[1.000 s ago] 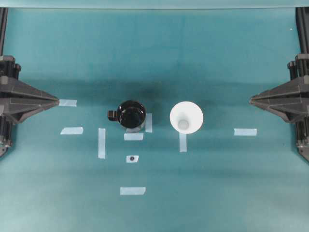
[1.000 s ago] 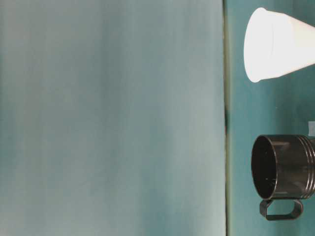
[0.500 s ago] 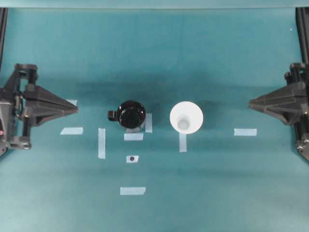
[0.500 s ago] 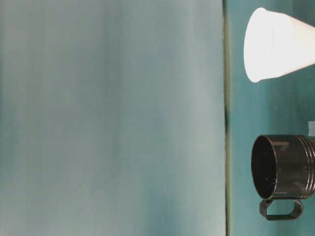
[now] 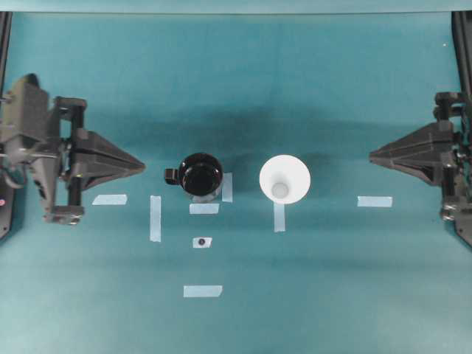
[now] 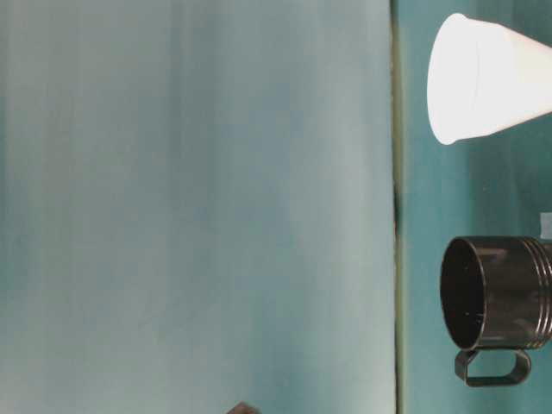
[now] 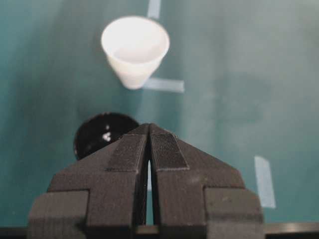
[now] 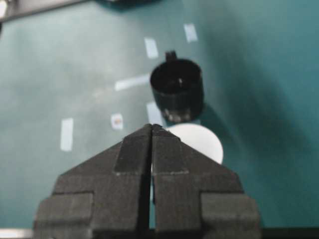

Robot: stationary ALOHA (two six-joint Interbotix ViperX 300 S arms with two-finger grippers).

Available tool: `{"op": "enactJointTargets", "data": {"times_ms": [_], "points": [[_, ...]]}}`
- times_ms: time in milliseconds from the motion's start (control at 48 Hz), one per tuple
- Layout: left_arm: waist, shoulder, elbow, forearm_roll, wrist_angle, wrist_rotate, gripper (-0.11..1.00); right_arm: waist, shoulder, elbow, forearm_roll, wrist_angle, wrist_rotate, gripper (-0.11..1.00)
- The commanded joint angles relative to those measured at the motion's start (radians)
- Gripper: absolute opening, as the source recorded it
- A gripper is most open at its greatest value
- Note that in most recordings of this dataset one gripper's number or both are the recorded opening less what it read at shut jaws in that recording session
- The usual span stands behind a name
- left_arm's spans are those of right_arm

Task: Holding the cup holder with the left arm, the right arm places the cup into the cup holder.
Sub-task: 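Move left gripper toward black cup holder and right gripper toward white cup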

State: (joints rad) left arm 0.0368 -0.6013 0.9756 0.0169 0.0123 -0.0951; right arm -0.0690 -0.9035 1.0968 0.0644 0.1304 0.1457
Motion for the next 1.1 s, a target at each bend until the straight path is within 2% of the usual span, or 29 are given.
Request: {"op": "enactJointTargets", "data": {"times_ms": [0,187,417,750,937,1083], "points": [[0.005,0.014,-0.046,0.005,0.021,0.014,0.03,-0.005,0.103,-0.06,-0.009,0.032,0.006,0.02],[0.012,0.055,-0.089,0.005,0.069,0.072,0.03,-0.008,0.21,-0.118,-0.025,0.087,0.005,0.02],[0.029,0.115,-0.152,0.005,0.149,0.083,0.03,-0.04,0.33,-0.199,-0.035,0.146,0.0,0.02],[0.032,0.175,-0.184,0.005,0.258,0.121,0.03,-0.063,0.48,-0.307,-0.072,0.279,-0.005,0.02],[0.041,0.207,-0.196,0.005,0.356,0.178,0.03,-0.069,0.552,-0.356,-0.092,0.299,-0.012,0.02],[0.055,0.233,-0.222,0.006,0.413,0.232,0.03,-0.069,0.617,-0.394,-0.109,0.36,-0.017,0.02]]}}
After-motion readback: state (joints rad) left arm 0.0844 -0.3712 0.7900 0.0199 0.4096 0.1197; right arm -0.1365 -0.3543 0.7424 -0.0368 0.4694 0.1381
